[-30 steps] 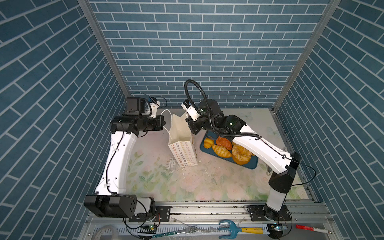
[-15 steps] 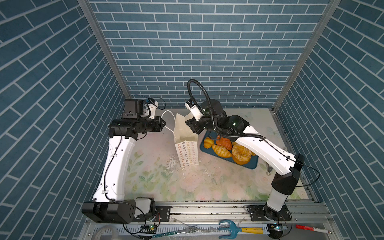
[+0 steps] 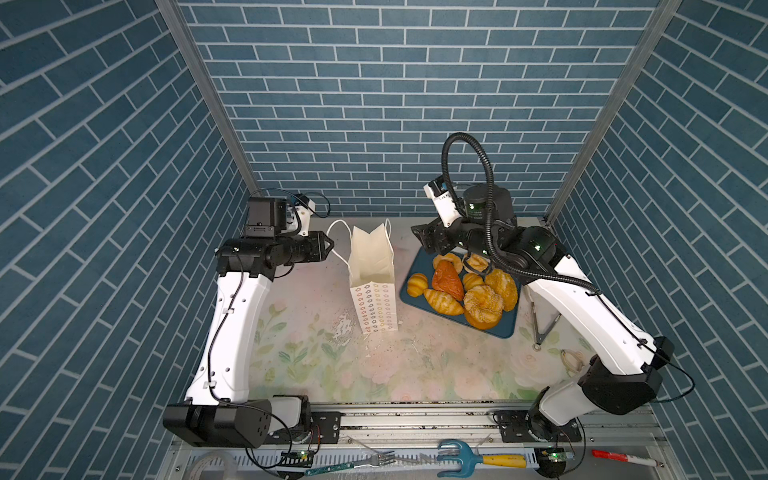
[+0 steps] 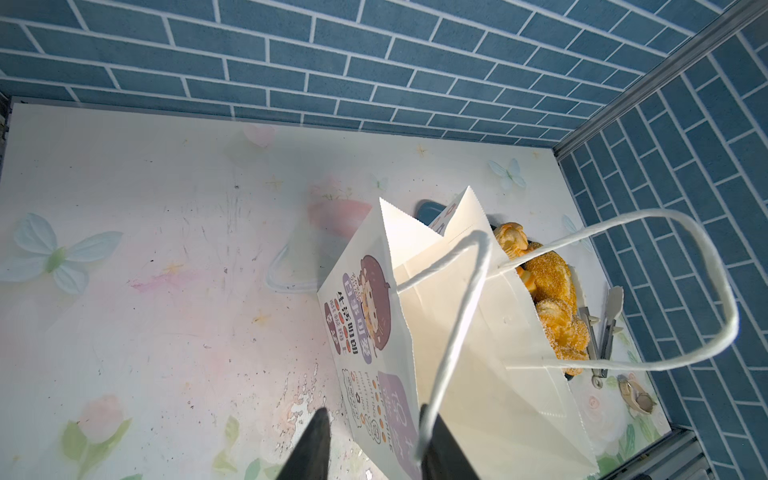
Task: Place the fake bread into the paper bag
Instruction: 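Release the handle and withdraw the right gripper while the left holds the bag, then lower the right gripper onto the metal tongs beside the tray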
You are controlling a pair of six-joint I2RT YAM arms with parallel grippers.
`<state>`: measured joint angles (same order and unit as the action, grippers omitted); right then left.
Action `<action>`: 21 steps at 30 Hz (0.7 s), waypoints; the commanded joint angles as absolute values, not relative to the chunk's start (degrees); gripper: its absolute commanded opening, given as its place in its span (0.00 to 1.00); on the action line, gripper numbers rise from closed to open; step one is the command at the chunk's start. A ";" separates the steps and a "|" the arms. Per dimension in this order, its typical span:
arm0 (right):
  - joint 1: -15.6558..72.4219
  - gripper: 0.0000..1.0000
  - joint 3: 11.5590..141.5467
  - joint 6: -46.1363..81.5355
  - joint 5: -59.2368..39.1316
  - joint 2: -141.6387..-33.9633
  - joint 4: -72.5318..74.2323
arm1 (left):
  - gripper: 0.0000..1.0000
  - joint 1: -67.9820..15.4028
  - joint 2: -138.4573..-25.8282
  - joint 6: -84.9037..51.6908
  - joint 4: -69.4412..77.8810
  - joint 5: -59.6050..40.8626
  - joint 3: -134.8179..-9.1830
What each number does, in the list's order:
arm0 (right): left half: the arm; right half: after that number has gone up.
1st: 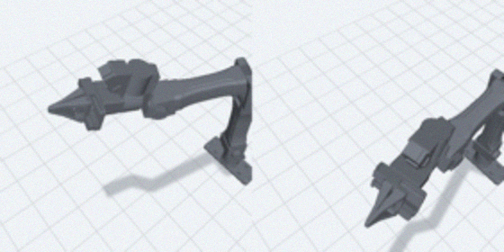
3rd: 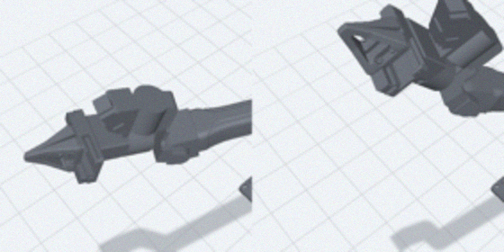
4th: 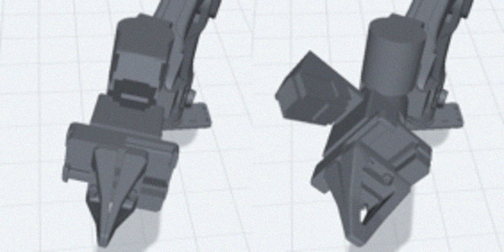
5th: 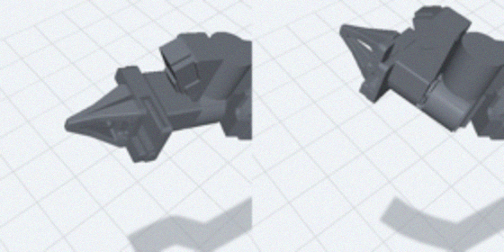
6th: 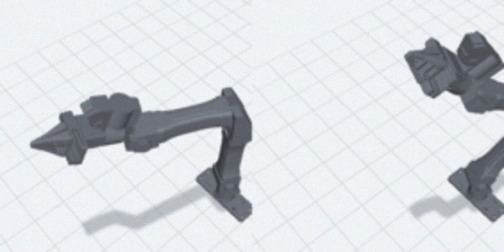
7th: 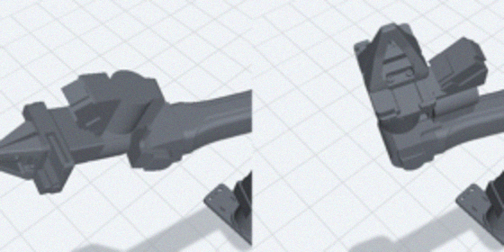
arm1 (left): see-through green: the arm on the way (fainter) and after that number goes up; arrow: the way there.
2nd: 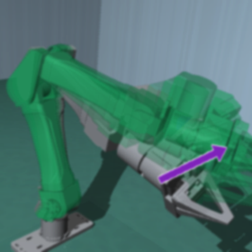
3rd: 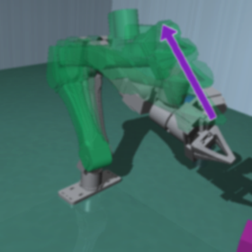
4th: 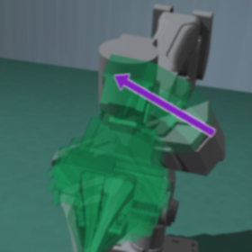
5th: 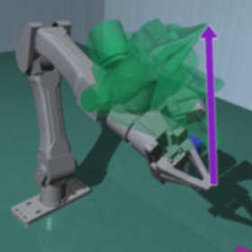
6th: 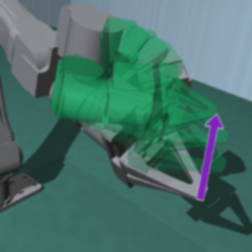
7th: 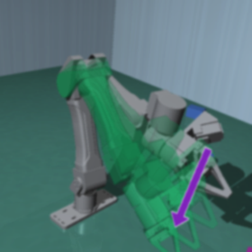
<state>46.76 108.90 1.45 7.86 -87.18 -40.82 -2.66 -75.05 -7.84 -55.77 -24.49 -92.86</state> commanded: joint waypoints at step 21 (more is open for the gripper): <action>3.29 0.81 78.03 21.44 5.14 -76.60 -59.45 | 0.55 -2.48 -70.32 -7.02 -52.38 -20.28 -90.93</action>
<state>6.00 81.58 17.19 6.90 -79.81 -55.99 -2.66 -71.57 -8.05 -53.69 -21.08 -91.88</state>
